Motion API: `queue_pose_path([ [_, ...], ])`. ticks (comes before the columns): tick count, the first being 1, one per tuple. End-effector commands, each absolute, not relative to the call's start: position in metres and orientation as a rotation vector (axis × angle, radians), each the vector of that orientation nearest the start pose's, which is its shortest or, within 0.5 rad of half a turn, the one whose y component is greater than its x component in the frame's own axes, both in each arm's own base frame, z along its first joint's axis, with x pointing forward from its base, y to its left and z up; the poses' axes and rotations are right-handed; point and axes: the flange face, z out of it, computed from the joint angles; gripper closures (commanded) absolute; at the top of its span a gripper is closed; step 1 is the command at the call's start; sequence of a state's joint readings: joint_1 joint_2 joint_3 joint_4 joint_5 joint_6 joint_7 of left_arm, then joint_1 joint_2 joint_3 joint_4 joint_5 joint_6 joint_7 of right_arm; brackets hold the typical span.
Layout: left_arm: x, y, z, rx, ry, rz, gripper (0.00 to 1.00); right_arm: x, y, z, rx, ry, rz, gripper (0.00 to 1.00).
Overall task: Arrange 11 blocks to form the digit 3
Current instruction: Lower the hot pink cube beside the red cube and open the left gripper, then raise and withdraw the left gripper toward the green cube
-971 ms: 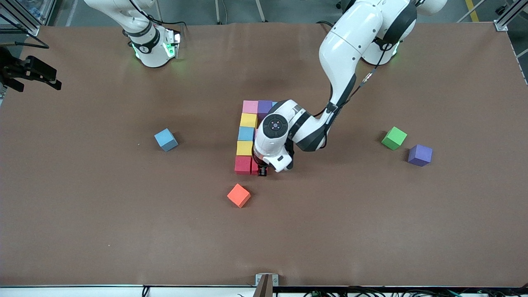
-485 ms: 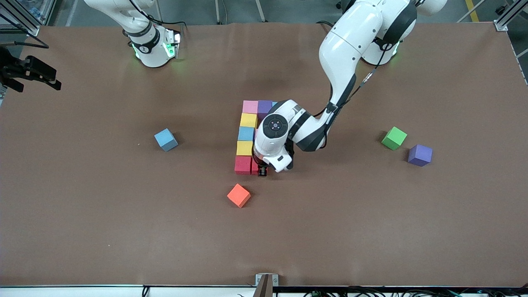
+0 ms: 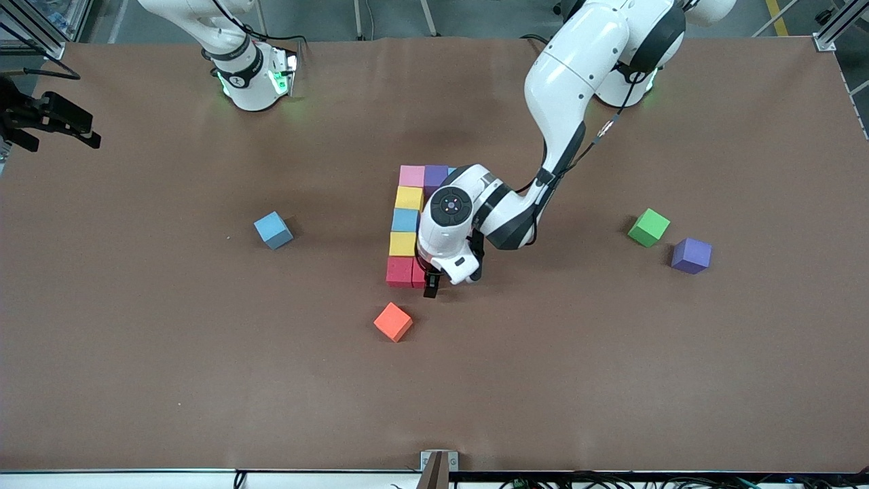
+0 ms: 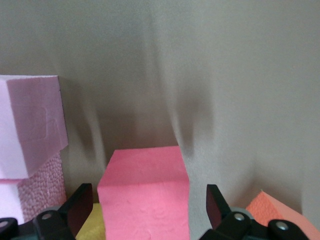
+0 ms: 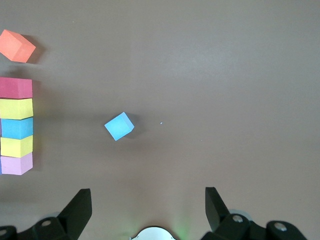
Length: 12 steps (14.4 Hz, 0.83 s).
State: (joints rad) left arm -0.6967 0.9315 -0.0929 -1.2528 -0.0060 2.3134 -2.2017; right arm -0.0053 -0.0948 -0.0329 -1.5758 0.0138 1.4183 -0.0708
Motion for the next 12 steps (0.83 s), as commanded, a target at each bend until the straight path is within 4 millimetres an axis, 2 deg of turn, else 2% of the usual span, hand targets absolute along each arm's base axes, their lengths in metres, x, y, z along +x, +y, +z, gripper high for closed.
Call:
queue_pose_path([
  [1,0.553,-0.531,0.252,-2.461,-2.156,0.072,0.00,0.499,-0.018,0.662,-3.108,-0.067,0.074,0.00],
  [5,0.560,-0.514,0.315,-2.450,-2.145,0.053,0.00,0.499,-0.018,0.662,-3.108,-0.072,0.074,0.00],
  [8,0.594,-0.463,0.382,-2.521,-2.131,0.037,0.00,0.499,-0.017,0.662,-3.111,-0.074,0.074,0.00],
  [9,0.602,-0.446,0.394,-2.518,-2.141,0.030,0.00,0.499,-0.016,0.662,-3.112,-0.076,0.074,0.00],
  [12,0.608,-0.419,0.420,-2.511,-2.089,-0.008,0.00,0.499,-0.016,0.663,-3.116,-0.080,0.075,0.00],
])
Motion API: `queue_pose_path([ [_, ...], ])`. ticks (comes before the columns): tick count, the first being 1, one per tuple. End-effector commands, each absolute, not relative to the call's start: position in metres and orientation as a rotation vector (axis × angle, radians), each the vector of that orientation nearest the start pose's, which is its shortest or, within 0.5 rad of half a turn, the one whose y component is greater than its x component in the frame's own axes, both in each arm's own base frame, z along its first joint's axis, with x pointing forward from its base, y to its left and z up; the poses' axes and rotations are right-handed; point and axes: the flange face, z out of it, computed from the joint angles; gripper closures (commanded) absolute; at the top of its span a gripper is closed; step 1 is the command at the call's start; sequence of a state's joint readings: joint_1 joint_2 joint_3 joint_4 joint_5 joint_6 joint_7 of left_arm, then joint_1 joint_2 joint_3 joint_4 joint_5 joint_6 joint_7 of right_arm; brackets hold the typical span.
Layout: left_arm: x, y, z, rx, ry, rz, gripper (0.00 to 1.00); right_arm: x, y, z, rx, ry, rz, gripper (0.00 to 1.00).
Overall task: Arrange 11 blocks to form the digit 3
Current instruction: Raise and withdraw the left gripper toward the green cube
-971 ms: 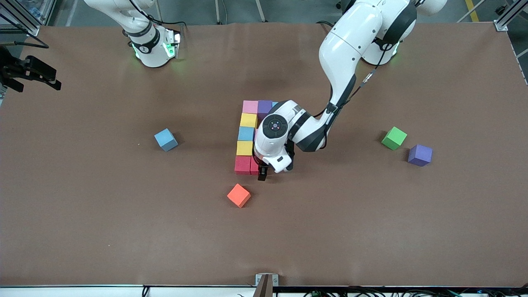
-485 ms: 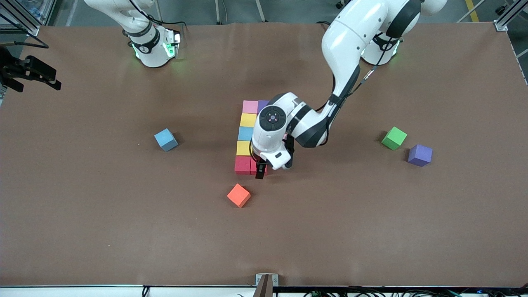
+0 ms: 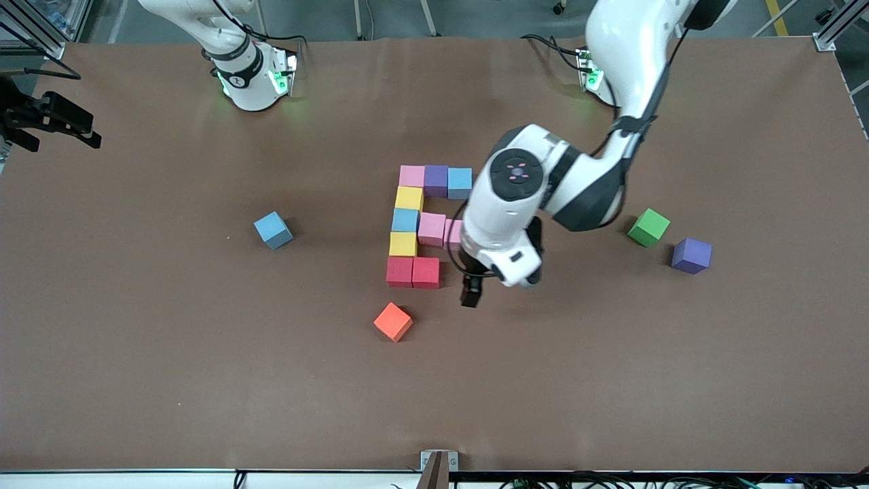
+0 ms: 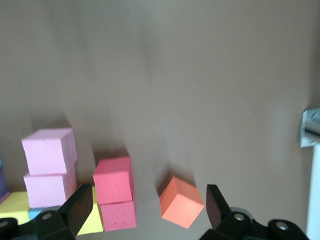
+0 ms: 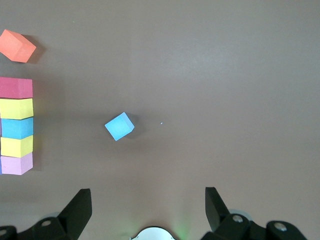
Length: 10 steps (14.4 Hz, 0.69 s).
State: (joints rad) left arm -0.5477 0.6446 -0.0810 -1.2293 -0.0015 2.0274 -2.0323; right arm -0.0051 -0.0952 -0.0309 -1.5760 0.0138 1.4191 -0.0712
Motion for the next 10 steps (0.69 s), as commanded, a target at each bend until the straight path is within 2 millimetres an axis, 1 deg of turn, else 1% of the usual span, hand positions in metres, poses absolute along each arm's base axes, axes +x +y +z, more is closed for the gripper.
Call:
queue_pose_path([
  [1,0.616,-0.395,0.432,-2.531,-2.035,-0.013,0.00,0.499,-0.016,0.663,-3.116,-0.080,0.075,0.00],
  [3,0.626,-0.354,0.444,-2.557,-1.915,0.005,0.00,0.499,-0.016,0.663,-3.118,-0.080,0.075,0.00],
  [4,0.629,-0.338,0.446,-2.555,-1.878,0.017,0.00,0.499,-0.016,0.663,-3.118,-0.080,0.075,0.00],
  [6,0.633,-0.297,0.445,-2.582,-1.770,0.039,0.00,0.499,-0.016,0.663,-3.119,-0.080,0.075,0.00],
  [8,0.635,-0.249,0.448,-2.629,-1.670,0.054,0.00,0.499,-0.016,0.663,-3.119,-0.080,0.075,0.00],
  [9,0.634,-0.229,0.446,-2.650,-1.614,0.068,0.00,0.499,-0.016,0.663,-3.119,-0.080,0.075,0.00],
  [10,0.632,-0.217,0.443,-2.674,-1.554,0.078,0.00,0.499,-0.016,0.663,-3.119,-0.080,0.073,0.00],
])
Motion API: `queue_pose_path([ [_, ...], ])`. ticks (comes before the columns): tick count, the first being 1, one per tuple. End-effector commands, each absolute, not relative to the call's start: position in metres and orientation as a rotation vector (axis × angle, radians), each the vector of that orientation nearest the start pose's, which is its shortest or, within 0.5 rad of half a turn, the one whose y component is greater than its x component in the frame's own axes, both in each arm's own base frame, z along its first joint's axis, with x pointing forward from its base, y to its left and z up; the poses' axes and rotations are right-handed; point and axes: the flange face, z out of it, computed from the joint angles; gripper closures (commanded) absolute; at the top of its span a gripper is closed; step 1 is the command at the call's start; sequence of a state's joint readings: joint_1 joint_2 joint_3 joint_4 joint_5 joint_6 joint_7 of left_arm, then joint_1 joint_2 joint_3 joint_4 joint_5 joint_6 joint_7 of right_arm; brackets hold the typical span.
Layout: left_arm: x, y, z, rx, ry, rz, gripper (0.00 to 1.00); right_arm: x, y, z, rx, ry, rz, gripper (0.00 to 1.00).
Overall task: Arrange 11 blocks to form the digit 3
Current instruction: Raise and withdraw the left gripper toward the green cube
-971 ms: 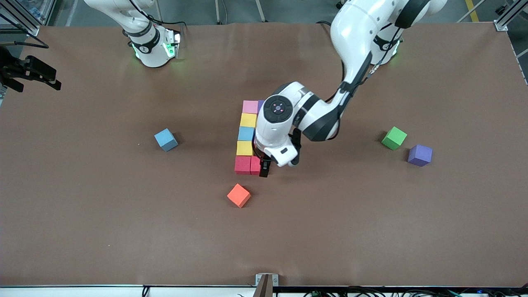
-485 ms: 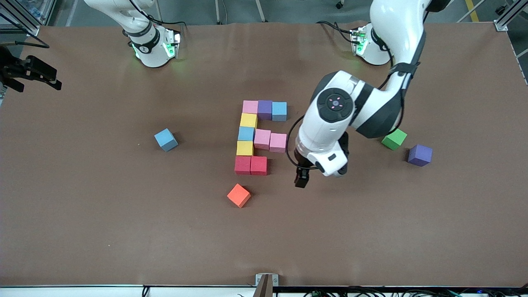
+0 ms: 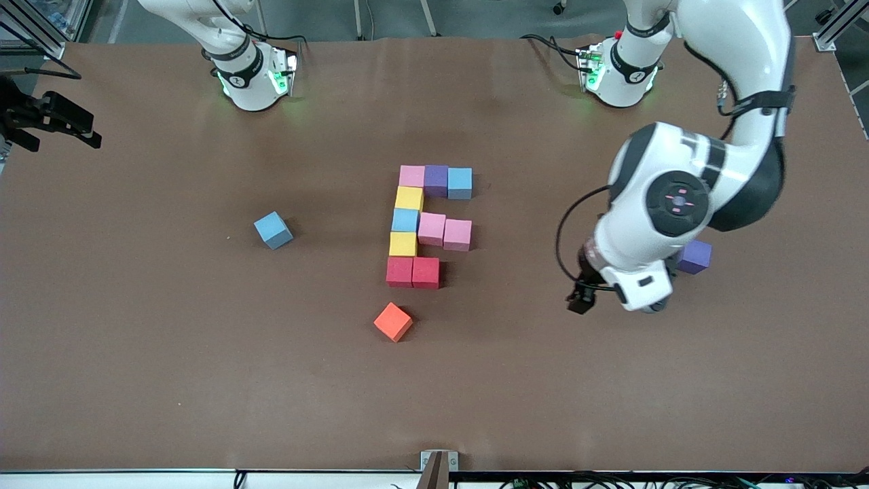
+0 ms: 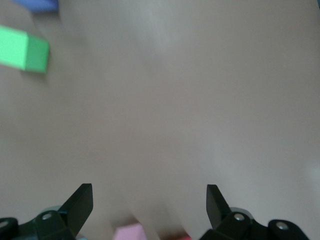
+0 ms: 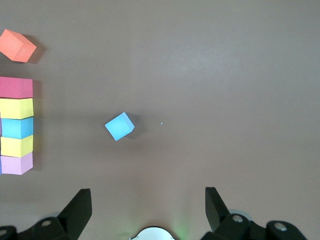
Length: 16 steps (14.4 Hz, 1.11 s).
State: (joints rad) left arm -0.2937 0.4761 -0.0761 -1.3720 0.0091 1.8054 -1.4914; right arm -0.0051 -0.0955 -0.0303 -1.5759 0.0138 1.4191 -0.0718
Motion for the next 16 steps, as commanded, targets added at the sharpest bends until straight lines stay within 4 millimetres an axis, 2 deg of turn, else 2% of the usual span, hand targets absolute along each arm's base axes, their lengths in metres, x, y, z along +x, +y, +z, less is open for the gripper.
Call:
queue_pose_path([
  [1,0.630,-0.205,0.433,-2.681,-1.459,0.062,0.00,0.499,-0.016,0.663,-3.119,-0.080,0.073,0.00],
  [4,0.619,-0.190,0.404,-2.611,-1.297,-0.026,0.00,0.498,-0.016,0.665,-3.120,-0.080,0.058,0.00],
  [6,0.622,-0.171,0.396,-2.617,-1.271,-0.001,0.00,0.498,-0.016,0.665,-3.120,-0.077,0.056,0.00],
  [8,0.626,-0.144,0.389,-2.629,-1.255,0.034,0.00,0.499,-0.017,0.666,-3.121,-0.077,0.046,0.00],
  [12,0.621,-0.087,0.342,-2.674,-1.185,0.084,0.01,0.498,-0.019,0.665,-3.120,-0.072,0.049,0.00],
  [13,0.619,-0.067,0.332,-2.677,-1.179,0.104,0.01,0.498,-0.019,0.665,-3.120,-0.072,0.049,0.00],
  [16,0.603,-0.035,0.319,-2.751,-1.108,0.098,0.01,0.497,-0.020,0.664,-3.118,-0.058,0.063,0.00],
])
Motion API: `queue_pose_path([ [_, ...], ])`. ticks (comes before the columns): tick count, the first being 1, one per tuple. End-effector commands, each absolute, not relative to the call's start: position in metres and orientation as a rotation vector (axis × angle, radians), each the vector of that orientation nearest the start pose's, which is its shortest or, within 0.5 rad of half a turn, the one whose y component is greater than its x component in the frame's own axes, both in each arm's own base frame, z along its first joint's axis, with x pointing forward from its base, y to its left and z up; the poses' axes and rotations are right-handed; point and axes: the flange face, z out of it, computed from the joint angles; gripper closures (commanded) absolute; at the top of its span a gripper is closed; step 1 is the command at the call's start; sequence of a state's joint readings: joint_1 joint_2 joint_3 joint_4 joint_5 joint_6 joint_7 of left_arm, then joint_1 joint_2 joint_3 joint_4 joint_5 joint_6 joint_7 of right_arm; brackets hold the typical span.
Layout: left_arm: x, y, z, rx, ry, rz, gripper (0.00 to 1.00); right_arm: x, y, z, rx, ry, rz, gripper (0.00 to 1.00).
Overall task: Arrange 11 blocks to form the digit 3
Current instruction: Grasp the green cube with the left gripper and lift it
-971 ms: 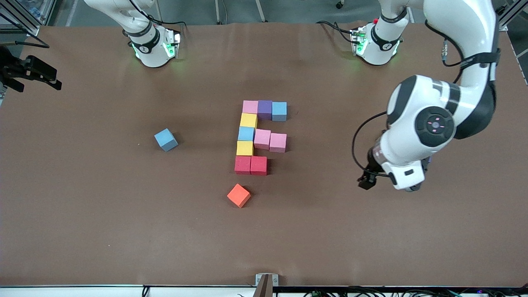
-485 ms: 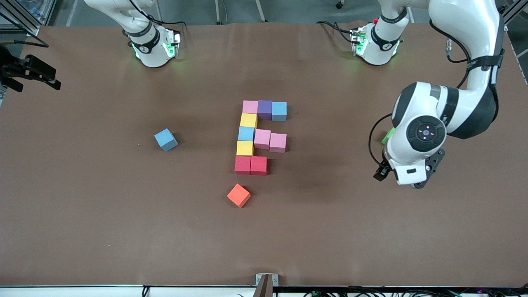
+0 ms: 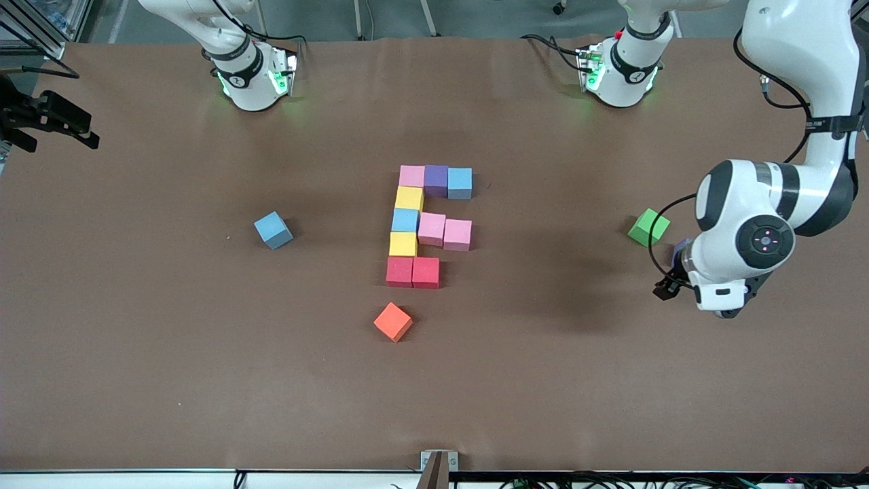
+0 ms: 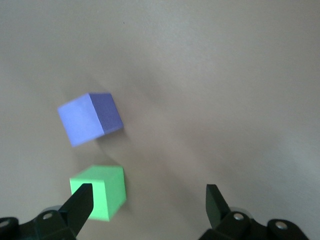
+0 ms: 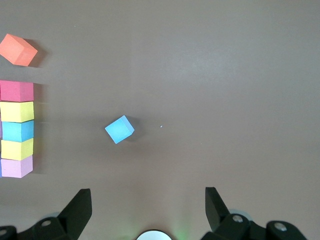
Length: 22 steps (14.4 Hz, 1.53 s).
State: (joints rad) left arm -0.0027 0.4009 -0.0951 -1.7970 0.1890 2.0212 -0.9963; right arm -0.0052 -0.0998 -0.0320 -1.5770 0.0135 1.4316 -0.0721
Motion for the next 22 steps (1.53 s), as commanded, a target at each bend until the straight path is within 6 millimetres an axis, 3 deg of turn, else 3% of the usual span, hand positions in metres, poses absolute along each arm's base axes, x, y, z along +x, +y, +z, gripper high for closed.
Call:
queue_pose_path([
  [1,0.595,-0.029,0.315,-2.771,-1.098,0.092,0.01,0.496,-0.020,0.665,-3.114,-0.054,0.058,0.00],
  [4,0.562,0.005,0.296,-2.834,-1.045,0.060,0.01,0.495,-0.020,0.665,-3.111,-0.041,0.060,0.00],
  [9,0.524,0.012,0.263,-2.841,-1.100,0.152,0.00,0.495,-0.018,0.666,-3.111,-0.036,0.062,0.00],
  [11,0.512,0.015,0.258,-2.842,-1.223,0.198,0.00,0.495,-0.018,0.665,-3.111,-0.022,0.065,0.00],
  [16,0.497,0.013,0.227,-2.849,-1.249,0.225,0.00,0.495,-0.014,0.665,-3.113,0.014,0.066,0.00],
  [22,0.494,0.013,0.201,-2.843,-1.254,0.289,0.00,0.496,-0.014,0.665,-3.114,-0.023,0.063,0.00],
])
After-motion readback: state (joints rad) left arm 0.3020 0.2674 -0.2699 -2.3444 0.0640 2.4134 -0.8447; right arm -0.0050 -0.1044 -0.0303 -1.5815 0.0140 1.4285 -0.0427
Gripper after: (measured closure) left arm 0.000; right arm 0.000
